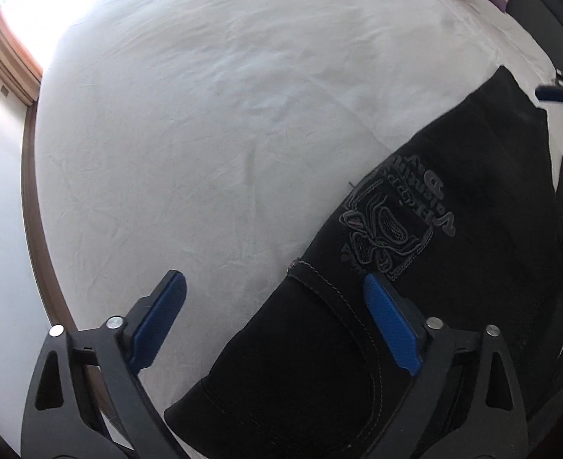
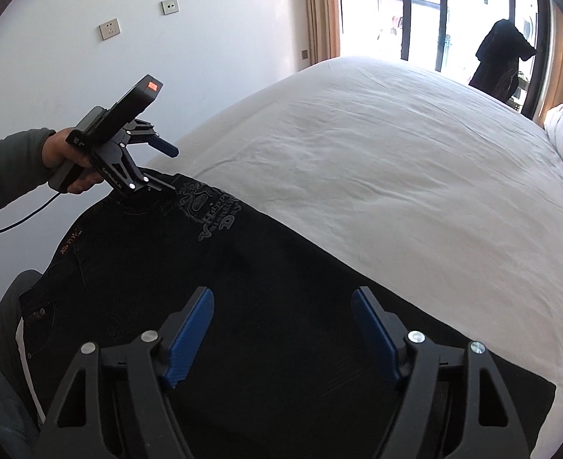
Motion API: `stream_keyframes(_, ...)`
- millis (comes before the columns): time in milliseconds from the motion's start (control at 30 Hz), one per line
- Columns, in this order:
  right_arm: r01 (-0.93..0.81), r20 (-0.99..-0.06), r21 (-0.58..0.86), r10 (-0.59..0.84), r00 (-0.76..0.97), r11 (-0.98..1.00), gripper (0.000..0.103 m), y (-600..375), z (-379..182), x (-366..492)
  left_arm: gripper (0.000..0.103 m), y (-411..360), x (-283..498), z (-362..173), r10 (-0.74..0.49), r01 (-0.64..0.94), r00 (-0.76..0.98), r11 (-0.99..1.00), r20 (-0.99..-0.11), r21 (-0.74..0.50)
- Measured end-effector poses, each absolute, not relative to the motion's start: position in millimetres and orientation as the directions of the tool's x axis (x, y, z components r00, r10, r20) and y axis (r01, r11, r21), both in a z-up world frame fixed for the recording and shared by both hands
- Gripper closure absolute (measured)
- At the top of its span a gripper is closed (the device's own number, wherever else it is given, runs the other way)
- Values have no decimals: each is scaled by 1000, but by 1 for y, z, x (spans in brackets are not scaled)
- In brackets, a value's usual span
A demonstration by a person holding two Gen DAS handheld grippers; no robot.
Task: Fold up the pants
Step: 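Grasp the jeans waistband with the left tool while the right tool grasps the waistband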
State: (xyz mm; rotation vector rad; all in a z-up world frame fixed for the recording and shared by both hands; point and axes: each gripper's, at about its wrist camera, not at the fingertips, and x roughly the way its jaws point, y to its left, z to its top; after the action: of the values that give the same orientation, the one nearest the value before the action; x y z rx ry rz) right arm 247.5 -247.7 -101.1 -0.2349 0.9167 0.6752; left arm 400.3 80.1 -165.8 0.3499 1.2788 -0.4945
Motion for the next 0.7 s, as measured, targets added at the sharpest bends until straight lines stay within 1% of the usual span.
stream_keyframes(100,-658,-812,86,435,389,748,30,-243,-112,266,20,76,405,-177,-150,558,185,830,-971,-22)
stream_keyframes(133,-668,-821,89,434,371,739,33,-242,-117,273,23,76,407,-177,-156,554,182,832,-971,-30)
stream_keyframes(167,-679,-833,83,425,355,730,37,-240,-121,278,34,77,408,-176,-163,550,183,835,-970,-37)
stream_keyframes(200,-692,-845,76,415,338,718,38,-238,-125,281,50,76,407,-176,-167,544,189,838,-968,-38)
stream_keyframes(233,-705,-856,69,405,321,705,41,-233,-131,285,58,76,406,-175,-167,544,189,838,-968,-38)
stream_keyframes(267,-717,-867,58,391,309,695,44,-230,-134,289,73,73,403,-174,-166,553,189,832,-968,-35)
stream_keyframes(300,-726,-877,45,375,300,687,44,-227,-138,291,89,70,398,-170,-159,565,191,825,-969,-24)
stream_keyframes(333,-734,-885,41,366,288,677,45,-225,-141,293,95,65,393,-168,-148,578,200,816,-969,-5)
stream_keyframes(400,-749,-894,25,350,279,662,48,-219,-143,299,96,55,382,-161,-112,583,265,810,-958,66)
stream_keyframes(567,-800,-906,-9,333,260,600,56,-198,-143,307,97,58,353,-137,-118,566,406,811,-906,148)
stream_keyframes(700,-827,-916,-23,320,243,562,62,-179,-143,314,97,37,322,-124,-115,580,493,782,-862,227)
